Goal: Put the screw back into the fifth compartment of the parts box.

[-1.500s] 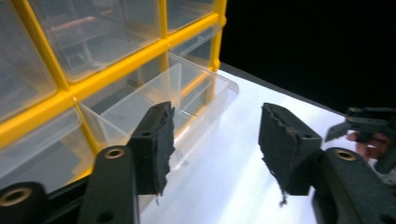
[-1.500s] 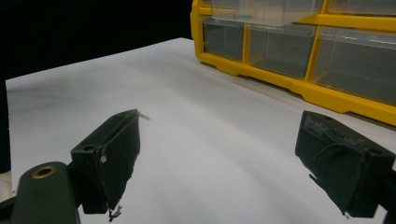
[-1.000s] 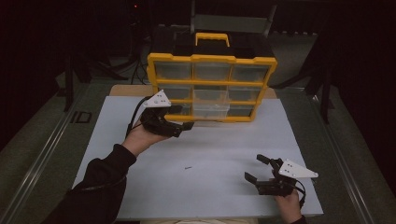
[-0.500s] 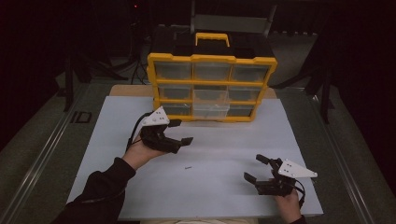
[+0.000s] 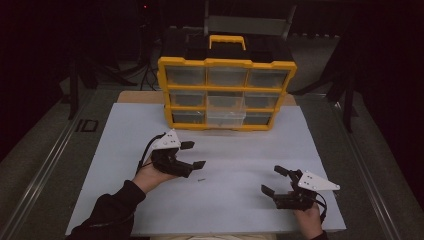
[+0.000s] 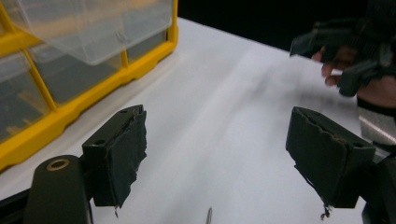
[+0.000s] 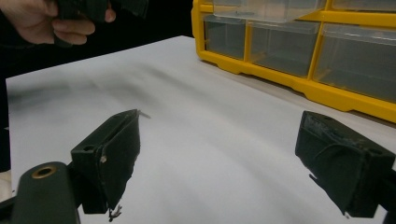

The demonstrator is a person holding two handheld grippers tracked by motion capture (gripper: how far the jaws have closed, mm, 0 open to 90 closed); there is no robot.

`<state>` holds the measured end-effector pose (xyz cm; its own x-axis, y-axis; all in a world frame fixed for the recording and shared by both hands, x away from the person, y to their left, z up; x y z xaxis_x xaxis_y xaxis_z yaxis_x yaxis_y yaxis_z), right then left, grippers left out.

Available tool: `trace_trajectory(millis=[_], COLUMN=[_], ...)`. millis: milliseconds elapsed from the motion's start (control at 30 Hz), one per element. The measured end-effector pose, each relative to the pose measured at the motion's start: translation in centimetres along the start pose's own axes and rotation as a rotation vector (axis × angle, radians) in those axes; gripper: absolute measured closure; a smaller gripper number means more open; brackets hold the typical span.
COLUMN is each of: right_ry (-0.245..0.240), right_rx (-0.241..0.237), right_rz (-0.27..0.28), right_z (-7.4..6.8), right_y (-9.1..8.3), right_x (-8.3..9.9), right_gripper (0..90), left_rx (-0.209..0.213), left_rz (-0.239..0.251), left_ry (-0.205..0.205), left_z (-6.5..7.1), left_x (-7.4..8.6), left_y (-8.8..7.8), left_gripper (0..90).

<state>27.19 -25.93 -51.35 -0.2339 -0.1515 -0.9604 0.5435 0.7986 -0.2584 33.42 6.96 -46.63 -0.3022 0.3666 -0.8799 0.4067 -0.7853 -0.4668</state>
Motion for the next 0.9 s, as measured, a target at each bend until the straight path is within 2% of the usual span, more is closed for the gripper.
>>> trace_trajectory(millis=[133,233,400,667,900], right_ry=[-0.002,-0.003,-0.003,-0.004,-0.004], right_rx=[-0.001,-0.001,-0.001,0.000,0.000], right_rz=[-0.001,-0.001,-0.002,-0.002,-0.002], right_z=[0.0,0.0,0.0,0.0,0.0], right_y=[0.0,0.0,0.0,0.0,0.0], right_x=[0.0,0.0,0.0,0.0,0.0], right_gripper=[14.0,14.0,14.0,14.0,14.0], left_rx=[0.008,0.005,0.024,0.054,0.072], left_rz=[-0.006,-0.030,-0.058,-0.091,-0.127], left_ry=[0.003,0.011,0.010,0.019,0.034], left_z=[0.3,0.5,0.6,0.5,0.4], left_x=[0.7,1.8,3.0,4.6,5.5], left_y=[0.3,0.9,1.5,2.3,3.0], left_gripper=[21.3,21.3,21.9,37.2,46.9])
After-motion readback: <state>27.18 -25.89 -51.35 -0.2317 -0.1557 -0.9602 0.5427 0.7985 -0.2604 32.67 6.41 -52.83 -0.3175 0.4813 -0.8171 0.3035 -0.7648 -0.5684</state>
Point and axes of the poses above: each handheld gripper's, and its own axes: y roughly forward along the jaws, x roughly out of its underside, z roughly to its right, the point moved 5 cm from there along y, roughly forward along the jaws, and after that the axes turned 4 degrees about -x, right-handed, at the moved point
